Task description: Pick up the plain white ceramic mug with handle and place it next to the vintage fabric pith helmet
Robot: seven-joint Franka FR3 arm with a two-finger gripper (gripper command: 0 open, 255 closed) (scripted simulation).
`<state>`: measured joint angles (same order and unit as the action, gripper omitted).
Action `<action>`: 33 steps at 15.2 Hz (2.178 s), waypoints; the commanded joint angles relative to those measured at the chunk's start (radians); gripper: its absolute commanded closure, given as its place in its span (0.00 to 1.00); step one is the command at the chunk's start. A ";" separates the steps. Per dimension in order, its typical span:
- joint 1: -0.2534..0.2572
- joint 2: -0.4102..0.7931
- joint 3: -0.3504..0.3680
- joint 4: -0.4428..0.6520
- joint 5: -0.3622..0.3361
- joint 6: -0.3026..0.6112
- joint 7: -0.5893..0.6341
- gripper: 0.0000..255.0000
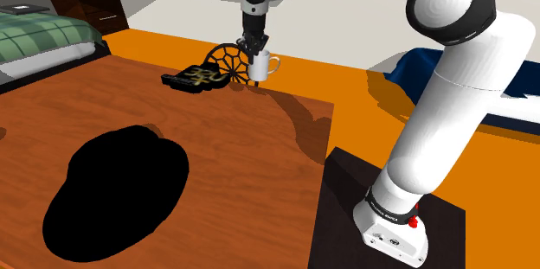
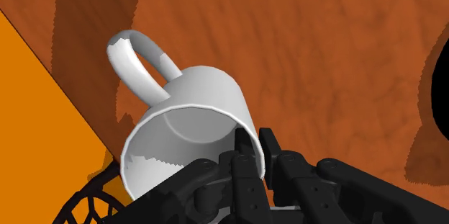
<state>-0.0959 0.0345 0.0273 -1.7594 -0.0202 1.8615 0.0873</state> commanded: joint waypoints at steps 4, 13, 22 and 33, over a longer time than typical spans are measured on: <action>0.001 0.005 0.001 0.075 0.000 -0.070 0.000 1.00; 0.001 0.024 0.001 0.221 0.000 -0.197 -0.002 1.00; 0.072 -0.113 0.072 0.080 0.000 -0.196 0.140 1.00; 0.178 -0.243 0.211 -0.053 0.027 -0.197 0.380 1.00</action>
<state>0.0721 -0.2041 0.2238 -1.8076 0.0038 1.6651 0.4418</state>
